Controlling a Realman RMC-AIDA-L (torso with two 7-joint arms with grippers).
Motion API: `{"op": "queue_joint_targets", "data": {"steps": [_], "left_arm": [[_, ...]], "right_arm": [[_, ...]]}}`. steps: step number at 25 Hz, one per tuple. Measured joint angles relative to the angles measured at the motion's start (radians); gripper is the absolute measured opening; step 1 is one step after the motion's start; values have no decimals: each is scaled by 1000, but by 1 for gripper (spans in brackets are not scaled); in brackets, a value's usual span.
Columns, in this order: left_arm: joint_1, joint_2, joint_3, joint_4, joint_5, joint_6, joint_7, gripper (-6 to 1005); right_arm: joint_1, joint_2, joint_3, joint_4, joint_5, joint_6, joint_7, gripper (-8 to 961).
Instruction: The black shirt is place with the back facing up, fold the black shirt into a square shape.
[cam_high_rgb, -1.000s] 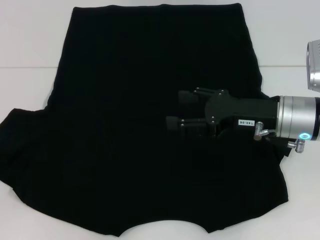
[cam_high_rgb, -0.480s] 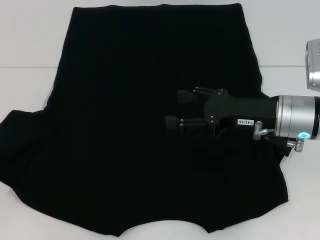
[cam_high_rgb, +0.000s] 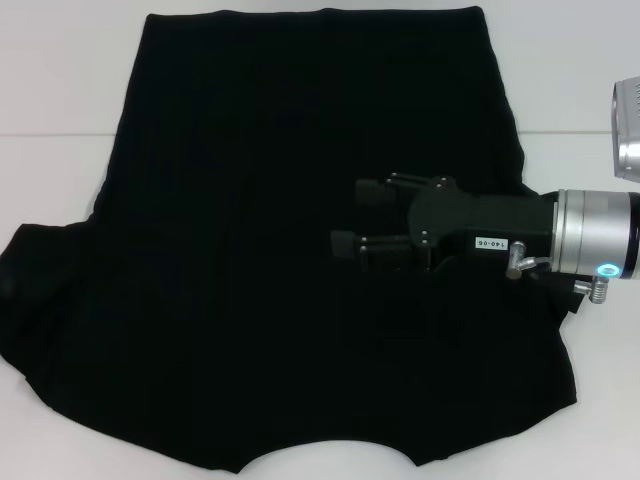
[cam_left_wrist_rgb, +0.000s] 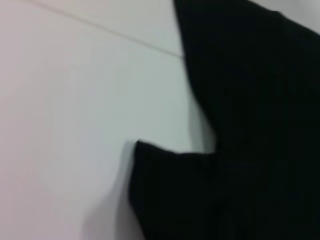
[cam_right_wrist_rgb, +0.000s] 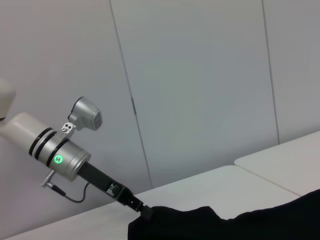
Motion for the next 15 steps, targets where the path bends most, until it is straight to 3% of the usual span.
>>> {"op": "queue_joint_targets", "data": {"steps": [15], "left_arm": [[-70,4,29,-76,-108,-12,82,-1]], "right_arm": [[-4,0,0,0,0,0,0,916]]}}
